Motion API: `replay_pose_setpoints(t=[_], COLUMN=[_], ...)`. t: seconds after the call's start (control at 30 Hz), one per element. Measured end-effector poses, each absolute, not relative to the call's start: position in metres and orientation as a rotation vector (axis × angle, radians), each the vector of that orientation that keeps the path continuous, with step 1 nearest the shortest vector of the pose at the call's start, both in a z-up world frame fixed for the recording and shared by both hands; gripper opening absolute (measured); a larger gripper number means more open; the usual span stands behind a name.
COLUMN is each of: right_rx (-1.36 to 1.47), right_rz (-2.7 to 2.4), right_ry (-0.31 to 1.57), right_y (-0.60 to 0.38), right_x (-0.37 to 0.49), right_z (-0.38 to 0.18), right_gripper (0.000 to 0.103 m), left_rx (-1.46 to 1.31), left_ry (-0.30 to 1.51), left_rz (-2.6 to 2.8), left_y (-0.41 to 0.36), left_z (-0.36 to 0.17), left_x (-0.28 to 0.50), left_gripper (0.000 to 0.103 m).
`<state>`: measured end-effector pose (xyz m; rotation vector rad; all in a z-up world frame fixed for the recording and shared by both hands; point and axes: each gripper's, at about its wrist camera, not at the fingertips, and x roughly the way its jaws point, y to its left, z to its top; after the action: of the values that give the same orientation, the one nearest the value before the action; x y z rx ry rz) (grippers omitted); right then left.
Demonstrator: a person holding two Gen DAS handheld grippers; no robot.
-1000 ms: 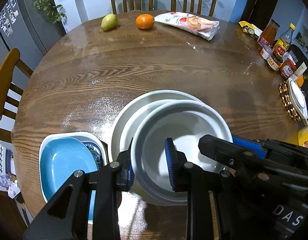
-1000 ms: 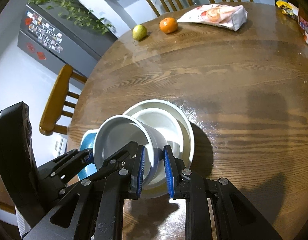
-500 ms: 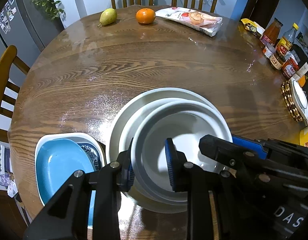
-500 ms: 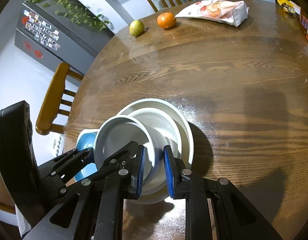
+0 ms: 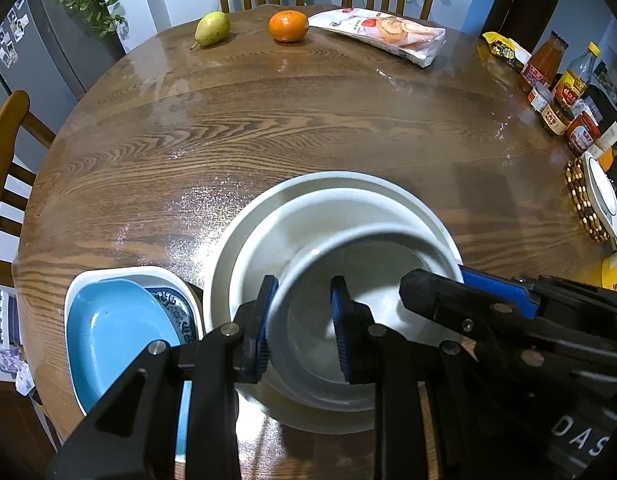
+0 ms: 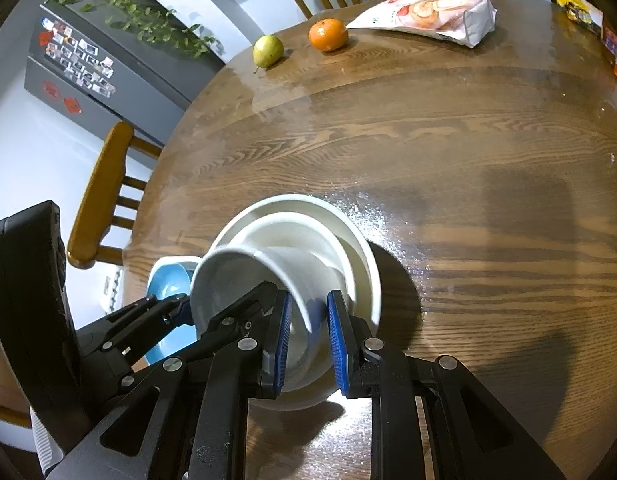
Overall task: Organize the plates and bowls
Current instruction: 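Lower the ramekin with the left gripper into the nested white bowls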
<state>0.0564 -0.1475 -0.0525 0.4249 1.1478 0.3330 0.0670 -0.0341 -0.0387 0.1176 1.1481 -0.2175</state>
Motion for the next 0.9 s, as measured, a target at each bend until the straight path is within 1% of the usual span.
replay_pose_setpoints(t=[0.1,0.9], right_rx=[0.403,0.385], right_rz=[0.327,0.324], right_ry=[1.142,1.138], right_y=[-0.1460,-0.1457], right_x=[0.0565,0.0559], right_z=[-0.0498,-0.0488], right_gripper=[0.023,0.023], left_rx=[0.131,0.148], left_ry=[1.146,1.138], left_rz=[-0.217,-0.217], left_y=[-0.0375,-0.0386], left_z=[-0.0395,-0.0396], left_x=[0.0656,0.0651], left_gripper=[0.025,0.025])
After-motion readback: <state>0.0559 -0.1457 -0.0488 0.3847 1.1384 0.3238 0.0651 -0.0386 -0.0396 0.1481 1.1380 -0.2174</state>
